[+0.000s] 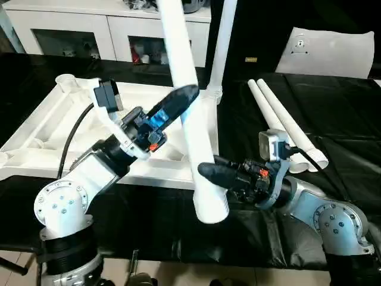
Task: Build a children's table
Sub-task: Pick table leg
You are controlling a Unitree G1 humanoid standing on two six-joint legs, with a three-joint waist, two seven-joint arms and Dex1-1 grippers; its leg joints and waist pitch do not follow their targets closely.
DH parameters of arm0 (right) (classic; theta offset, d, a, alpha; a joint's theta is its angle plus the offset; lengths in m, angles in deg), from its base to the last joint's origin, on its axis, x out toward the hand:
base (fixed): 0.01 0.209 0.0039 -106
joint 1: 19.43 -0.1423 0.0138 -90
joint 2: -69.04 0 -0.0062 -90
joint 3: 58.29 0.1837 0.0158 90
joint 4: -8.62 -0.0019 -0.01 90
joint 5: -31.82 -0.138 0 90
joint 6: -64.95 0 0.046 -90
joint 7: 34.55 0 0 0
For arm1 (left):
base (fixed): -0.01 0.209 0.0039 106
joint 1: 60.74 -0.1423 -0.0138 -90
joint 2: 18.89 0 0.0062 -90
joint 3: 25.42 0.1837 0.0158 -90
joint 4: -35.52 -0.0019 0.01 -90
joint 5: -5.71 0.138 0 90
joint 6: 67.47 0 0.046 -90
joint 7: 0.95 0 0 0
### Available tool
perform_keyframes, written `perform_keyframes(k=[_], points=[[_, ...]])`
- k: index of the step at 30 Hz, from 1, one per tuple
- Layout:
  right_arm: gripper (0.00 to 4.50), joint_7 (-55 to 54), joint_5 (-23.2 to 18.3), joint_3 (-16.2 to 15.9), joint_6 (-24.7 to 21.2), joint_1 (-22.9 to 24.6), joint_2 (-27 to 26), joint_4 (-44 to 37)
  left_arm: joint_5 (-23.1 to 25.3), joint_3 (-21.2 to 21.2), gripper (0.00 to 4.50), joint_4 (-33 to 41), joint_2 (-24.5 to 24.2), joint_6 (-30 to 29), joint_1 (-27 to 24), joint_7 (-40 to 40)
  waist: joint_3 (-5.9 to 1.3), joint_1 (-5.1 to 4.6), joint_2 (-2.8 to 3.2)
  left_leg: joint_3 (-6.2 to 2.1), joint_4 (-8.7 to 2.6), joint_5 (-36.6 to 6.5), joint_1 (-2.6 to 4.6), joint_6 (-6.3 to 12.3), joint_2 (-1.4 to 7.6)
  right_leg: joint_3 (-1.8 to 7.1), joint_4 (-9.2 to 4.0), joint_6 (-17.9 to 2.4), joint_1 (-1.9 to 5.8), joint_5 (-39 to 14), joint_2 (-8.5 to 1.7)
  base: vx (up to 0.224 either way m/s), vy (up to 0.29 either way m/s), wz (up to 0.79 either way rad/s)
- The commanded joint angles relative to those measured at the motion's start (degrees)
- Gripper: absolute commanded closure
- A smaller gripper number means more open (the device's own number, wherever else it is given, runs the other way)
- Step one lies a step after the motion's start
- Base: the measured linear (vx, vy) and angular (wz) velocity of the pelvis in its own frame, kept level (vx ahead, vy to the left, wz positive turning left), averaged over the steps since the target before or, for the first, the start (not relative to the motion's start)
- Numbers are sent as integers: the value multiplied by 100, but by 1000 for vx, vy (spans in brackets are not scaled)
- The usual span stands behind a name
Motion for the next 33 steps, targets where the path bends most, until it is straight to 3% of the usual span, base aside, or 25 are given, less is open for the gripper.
perform_keyframes(k=[1, 2, 6, 10, 11, 12, 13, 14, 15, 17, 19, 21, 24, 27, 28, 29, 30, 31, 33], points=[[264, -85, 165, 10, 36, 22, 76, 137, -191, 207, 235, 95, -30, -60, 12, -243, -367, 21, 65, -10, -435, -963, 16, -16, 186, 216, -480, -829, 305, -1746, -371, 0, 0, 0], [264, -81, 171, 9, 39, 19, 79, 140, -191, 210, 257, 91, -34, -56, 12, -245, -367, 22, 66, -9, -435, -959, 18, -17, 186, 217, -482, -830, 303, -1756, -370, 0, 0, 0], [264, -79, 220, -14, 76, 4, 95, 163, -209, 237, 264, 49, -96, 18, -14, -263, -363, 25, 71, -8, -438, -965, 19, -14, 189, 218, -480, -847, 302, -1741, -370, 0, 0, 0], [264, -160, 545, -97, 371, -33, 141, 199, -98, 247, 273, 31, -184, 93, -32, -236, -364, 38, 55, -5, -441, -990, 25, -28, 190, 220, -484, -809, 300, -1837, -375, 0, 0, 0], [229, -177, 624, -119, 438, -44, 149, 216, -46, 258, 273, 35, -216, 110, -37, -233, -361, 37, 63, -7, -446, -996, 21, -38, 191, 221, -484, -791, 295, -1846, -372, 0, 0, 0], [229, -262, 772, -155, 530, -82, 157, 270, 54, 273, 273, 39, -259, 159, -34, -227, -368, 48, 32, -11, -447, -975, 22, -40, 197, 218, -473, -779, 297, -1839, -379, 0, 0, 0], [208, -495, 1072, -213, 688, -199, 166, 402, 347, 284, 273, 46, -352, 330, -2, -155, -360, 42, 53, -12, -454, -979, 20, -47, 198, 220, -475, -776, 294, -1847, -379, 0, 0, 0], [192, -564, 1245, -242, 831, -252, 192, 437, 553, 312, 273, 56, -432, 446, 19, -121, -356, 15, 11, -9, -455, -991, 22, -64, 195, 217, -492, -735, 284, -1913, -368, 0, 0, 0], [189, -576, 1327, -252, 911, -284, 215, 445, 714, 350, 274, 70, -510, 521, 31, -106, -355, 27, 36, -6, -451, -1008, 40, -91, 194, 228, -492, -684, 276, -1991, -378, 0, 0, 0], [175, -709, 1510, -235, 1115, -344, 204, 461, 900, 414, 274, 97, -622, 597, 44, -120, -364, 33, 30, -4, -452, -941, 39, -91, 198, 234, -480, -653, 274, -1940, -378, 0, 0, 0], [161, -965, 1822, -132, 1644, -558, 83, 392, 1353, 575, 275, 250, -904, 837, 106, -84, -376, 29, 41, -5, -449, -879, 32, -97, 200, 235, -452, -690, 273, -1751, -374, 0, 0, 0], [134, -1213, 1971, -171, 1603, -629, 81, 338, 1481, 607, 275, 290, -944, 910, 142, 18, -380, 28, 53, 5, -442, -777, 44, -107, 201, 239, -413, -822, 270, -1410, -358, 0, 0, 0], [116, -1430, 2352, -625, 1383, -832, 186, 14, 2188, 905, 275, 504, -1085, 1139, 247, 558, -393, 29, 36, 6, -433, -679, 32, -98, 196, 239, -371, -873, 312, -1078, -340, 0, 0, 0], [93, -1802, 2813, -986, 1419, -944, 54, -29, 2852, 1301, 275, 659, -1141, 1300, 278, 884, -392, 15, 23, 14, -426, -669, 22, -92, 193, 249, -375, -808, 302, -1186, -358, 0, 0, 0], [85, -1802, 2813, -986, 1419, -944, 54, -29, 2852, 1301, 276, 659, -1141, 1300, 278, 884, -387, 11, 23, 13, -431, -665, 18, -108, 193, 250, -380, -798, 302, -1211, -358, 0, 0, 0], [77, -1870, 2875, -1040, 1406, -961, 27, -31, 2926, 1345, 276, 682, -1133, 1307, 290, 954, -385, 3, -19, 21, -427, -677, 14, -127, 191, 255, -383, -791, 303, -1255, -363, 0, 0, 0], [77, -1890, 2938, -1089, 1432, -968, 18, -36, 2959, 1364, 276, 690, -1121, 1318, 301, 988, -384, 8, -8, 21, -429, -685, 13, -135, 188, 256, -378, -792, 304, -1282, -366, 0, 0, 0], [65, -2082, 3260, -1326, 1497, -1038, -40, -25, 3143, 1466, 276, 731, -1079, 1359, 377, 1166, -380, -15, -35, 22, -431, -748, 12, -161, 190, 253, -390, -771, 293, -1332, -350, 0, 0, 0], [55, -2379, 3484, -1444, 1448, -1121, -131, 37, 3252, 1544, 276, 779, -1063, 1335, 443, 1303, -378, -24, 0, 15, -432, -762, 20, -220, 183, 254, -380, -751, 281, -1367, -356, 0, 0, 0]])
